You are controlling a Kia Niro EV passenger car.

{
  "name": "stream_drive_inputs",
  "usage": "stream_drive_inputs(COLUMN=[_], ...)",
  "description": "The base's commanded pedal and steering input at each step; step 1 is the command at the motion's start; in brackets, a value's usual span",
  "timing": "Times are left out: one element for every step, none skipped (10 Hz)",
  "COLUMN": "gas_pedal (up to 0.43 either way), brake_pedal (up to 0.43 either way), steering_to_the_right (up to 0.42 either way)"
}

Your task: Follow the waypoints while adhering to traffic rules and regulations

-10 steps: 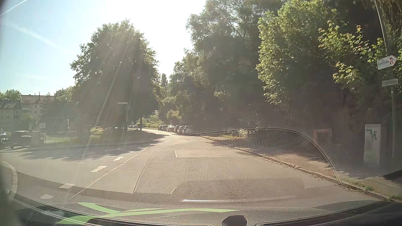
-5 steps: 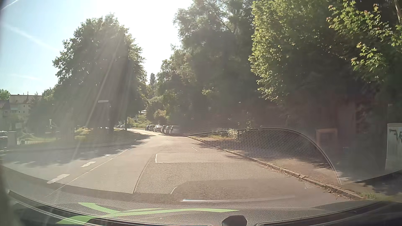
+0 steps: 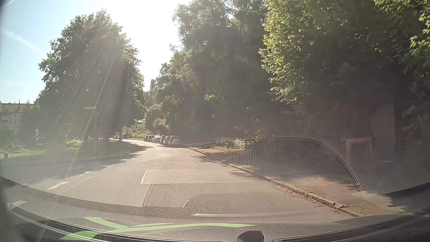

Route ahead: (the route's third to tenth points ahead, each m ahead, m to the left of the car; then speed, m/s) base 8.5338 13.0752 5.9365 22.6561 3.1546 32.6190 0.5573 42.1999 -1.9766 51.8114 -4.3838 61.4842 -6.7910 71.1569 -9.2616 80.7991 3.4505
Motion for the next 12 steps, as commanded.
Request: stream_drive_inputs(gas_pedal=[0.0, 0.0, 0.0, 0.0, 0.0, 0.0, 0.0, 0.0, 0.0, 0.0, 0.0, 0.0], brake_pedal=[0.024, 0.043, 0.061, 0.073, 0.079, 0.079, 0.079, 0.079, 0.085, 0.085, 0.079, 0.085], steering_to_the_right=[0.069, 0.059, 0.046, 0.028, 0.014, -0.003, -0.024, -0.054, -0.083, -0.119, -0.15, -0.184])
